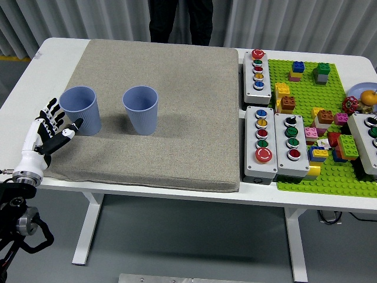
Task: Pick cup pour cup place
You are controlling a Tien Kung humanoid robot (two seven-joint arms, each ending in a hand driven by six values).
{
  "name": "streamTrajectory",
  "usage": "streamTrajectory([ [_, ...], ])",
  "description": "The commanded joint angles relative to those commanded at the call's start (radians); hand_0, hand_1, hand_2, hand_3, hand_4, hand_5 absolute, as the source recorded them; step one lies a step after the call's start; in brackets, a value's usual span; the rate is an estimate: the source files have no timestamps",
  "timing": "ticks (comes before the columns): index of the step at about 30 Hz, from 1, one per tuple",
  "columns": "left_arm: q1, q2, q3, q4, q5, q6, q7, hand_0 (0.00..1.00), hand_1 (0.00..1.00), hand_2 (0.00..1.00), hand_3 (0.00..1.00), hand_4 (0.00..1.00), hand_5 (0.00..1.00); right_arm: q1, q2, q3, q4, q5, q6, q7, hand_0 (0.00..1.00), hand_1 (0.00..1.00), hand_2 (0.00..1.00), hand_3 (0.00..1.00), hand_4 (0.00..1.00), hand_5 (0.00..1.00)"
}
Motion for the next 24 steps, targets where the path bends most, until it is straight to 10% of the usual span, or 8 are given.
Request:
streamTrajectory([
  [24,-0.039,-0.001,0.028,0.022,0.044,0.019,0.015,0.959,0.954,0.998,0.998,0.868,0.209,0.004,-0.001,-0.004,0.000,0.009,-0.002,0.002,0.711,0.657,0.626,0.595,0.002,0.136],
])
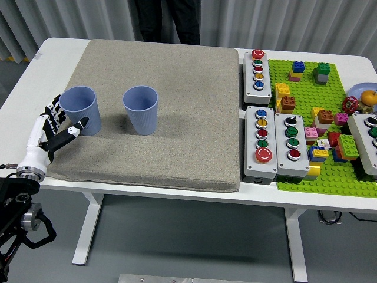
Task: Pick cup pour cup place
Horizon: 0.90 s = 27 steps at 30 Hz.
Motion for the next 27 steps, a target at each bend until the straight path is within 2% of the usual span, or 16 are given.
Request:
streamTrajectory([
  [20,-0.040,-0.009,0.033,0.036,-0.015,-0.001,0.000,0.962,0.954,0.998,0.998,0.863,0.202,0.002,-0.001,-0.006,0.000,0.010,-0.002,0.002,0.711,0.657,0.626,0.595,0.002,0.137],
  [27,-0.074,-0.014,0.040,0.068,-0.032,-0.003,-0.002,0.961,0.956,0.998,0.998,0.861,0.198,0.006,-0.002,-0.006,0.000,0.008,-0.001,0.002,0.711,0.656,0.626,0.595,0.002,0.135],
])
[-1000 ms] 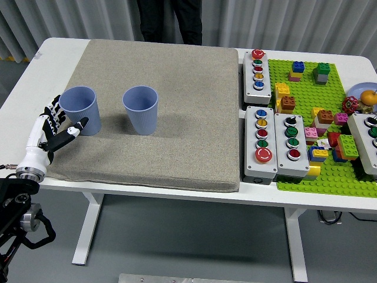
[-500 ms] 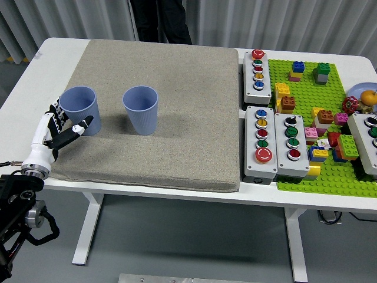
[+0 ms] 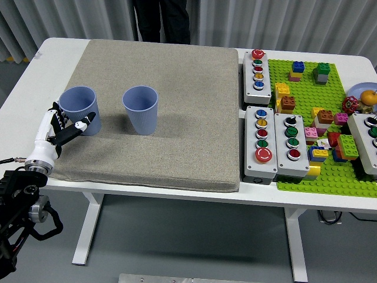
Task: Pick cup pour cup place
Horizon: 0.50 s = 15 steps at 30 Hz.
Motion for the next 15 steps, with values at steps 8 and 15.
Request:
streamTrajectory([
  [8,-0.027,-0.007,0.019,0.020,0.002,0.001,0.001,0.962,0.957,0.998,0.998,0.862,0.198,0.000,0.000,-0.005,0.000,0.003,0.001,0.000,0.712,0.654,0.626,0.595,0.002,0.134],
  [15,-0.029,-0.008,0.027,0.027,0.008,0.002,0.005,0.963,0.958,0.998,0.998,0.862,0.197,-0.004,0.001,-0.002,0.000,-0.003,0.002,-0.001,0.711,0.654,0.626,0.596,0.002,0.134],
])
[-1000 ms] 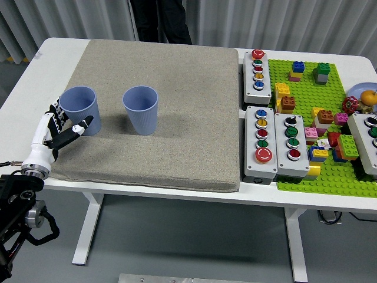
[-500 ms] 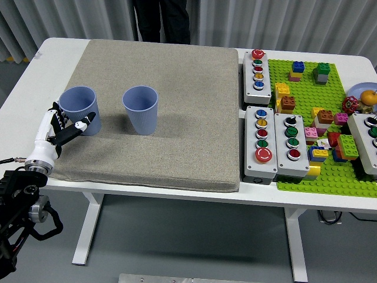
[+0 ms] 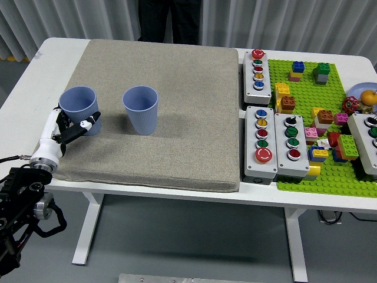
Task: Pick cup pour cup place
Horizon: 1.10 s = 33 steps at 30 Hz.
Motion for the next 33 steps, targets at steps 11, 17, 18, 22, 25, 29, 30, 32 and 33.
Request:
streamTrajectory([
  [11,-0.012,-0.001,0.007,0.007,0.005,0.004,0.006,0.962,0.957,0.998,0.998,0.860,0.199,0.002,0.000,0.002,0.000,0.000,0.002,0.000,0.712,0.653,0.626,0.595,0.002,0.132],
  [17,-0.015,-0.003,0.007,0.005,0.005,0.015,0.006,0.947,0.931,0.998,0.998,0.861,0.203,0.002,0.000,0.002,0.000,0.002,0.003,0.000,0.712,0.652,0.626,0.595,0.002,0.132],
  [18,-0.015,-0.003,0.007,0.005,0.005,0.019,0.005,0.947,0.931,0.998,0.998,0.861,0.203,0.002,0.000,0.002,0.000,0.001,0.003,0.000,0.712,0.652,0.626,0.595,0.002,0.132],
  [22,-0.016,-0.005,0.007,0.006,0.003,0.024,0.004,0.932,0.909,0.998,0.998,0.858,0.200,0.004,0.000,0.003,0.000,0.002,0.003,0.000,0.711,0.652,0.626,0.595,0.002,0.131],
  [25,-0.018,-0.006,0.008,0.007,0.002,0.029,0.004,0.932,0.909,0.998,0.998,0.858,0.200,0.005,0.000,0.002,0.000,0.003,0.003,0.000,0.711,0.652,0.626,0.595,0.002,0.131],
  [29,-0.018,-0.006,0.010,0.006,-0.008,0.040,-0.001,0.876,0.881,0.998,0.998,0.858,0.207,0.005,0.000,0.001,0.000,0.005,0.003,0.000,0.712,0.653,0.626,0.595,0.002,0.132],
  [30,-0.018,-0.007,0.011,0.006,-0.010,0.044,-0.002,0.876,0.881,0.998,0.998,0.858,0.207,0.005,0.000,0.001,0.000,0.005,0.003,0.000,0.712,0.653,0.626,0.595,0.002,0.132],
  [32,-0.019,-0.008,0.012,0.006,-0.011,0.046,-0.003,0.876,0.881,0.998,0.998,0.858,0.207,0.005,0.000,0.001,0.000,0.005,0.003,0.000,0.712,0.653,0.626,0.595,0.002,0.132],
  [33,-0.019,-0.008,0.013,0.006,-0.012,0.047,-0.004,0.822,0.847,0.996,0.979,0.857,0.204,0.005,0.000,0.001,0.000,0.005,0.004,0.000,0.712,0.652,0.626,0.595,0.002,0.132],
])
